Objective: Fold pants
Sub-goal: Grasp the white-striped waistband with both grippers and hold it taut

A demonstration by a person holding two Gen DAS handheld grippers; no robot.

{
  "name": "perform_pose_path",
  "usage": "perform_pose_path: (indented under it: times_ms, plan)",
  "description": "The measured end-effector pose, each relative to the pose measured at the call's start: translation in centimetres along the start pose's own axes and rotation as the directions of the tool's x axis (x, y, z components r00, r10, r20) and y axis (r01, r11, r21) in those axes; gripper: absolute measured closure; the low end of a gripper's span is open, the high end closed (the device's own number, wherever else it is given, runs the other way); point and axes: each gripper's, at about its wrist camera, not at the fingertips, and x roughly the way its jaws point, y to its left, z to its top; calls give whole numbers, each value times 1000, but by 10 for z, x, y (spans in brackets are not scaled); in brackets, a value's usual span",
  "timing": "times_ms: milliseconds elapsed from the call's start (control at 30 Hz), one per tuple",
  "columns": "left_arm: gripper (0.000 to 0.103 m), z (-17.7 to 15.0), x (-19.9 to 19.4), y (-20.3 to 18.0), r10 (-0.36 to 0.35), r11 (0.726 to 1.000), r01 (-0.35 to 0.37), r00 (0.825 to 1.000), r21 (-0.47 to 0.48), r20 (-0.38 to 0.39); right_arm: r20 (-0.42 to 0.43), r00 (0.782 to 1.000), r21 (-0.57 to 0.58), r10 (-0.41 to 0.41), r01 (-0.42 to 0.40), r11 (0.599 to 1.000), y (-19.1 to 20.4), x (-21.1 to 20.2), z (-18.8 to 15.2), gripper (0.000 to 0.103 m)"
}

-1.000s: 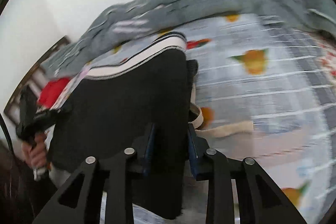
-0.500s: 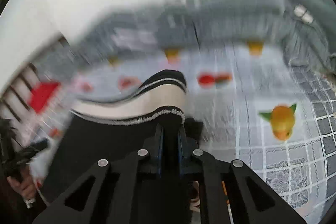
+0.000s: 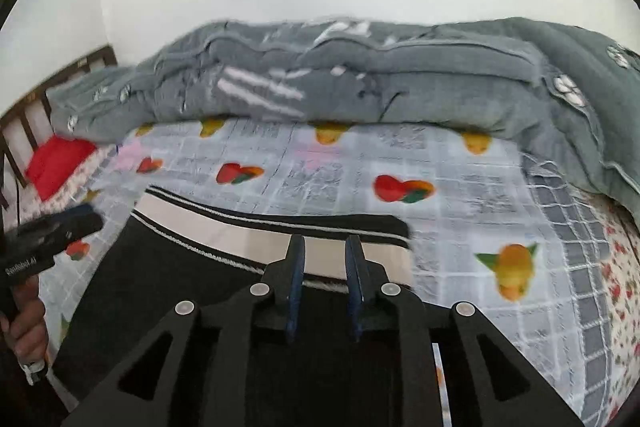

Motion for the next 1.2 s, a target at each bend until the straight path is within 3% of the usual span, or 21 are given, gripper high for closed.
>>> perform_pose_path:
  times_ms: [100,167,267,367,533,1200]
  plan:
    - [51,-16,44,-5,94,995,-91,993,51,-75,-102,994,9,-37,38,999,-4,55,-11,82]
    - [49,-35,69,0,110,994,-105,986,43,-122,-56,997,-6,-44,44,999,-4,61,-17,82]
    - [42,-33,67,5,65,998,-65,992,4,-104,-69,996,-14,-64,63,998,0,67,-14,82]
    - [42,-34,67,3,85,996,-85,991,9,-105,-49,994,-61,-100,97,993,9,70,-15,82]
    - [41,-33,69,1,92,996,-91,991,8,-99,-29,998,-17,-52,51,999,0,69,-17,81]
    - [40,-33,69,2,110,994,-109,989,20,-94,-12,997,-36,-72,72,997,4,68,-18,81]
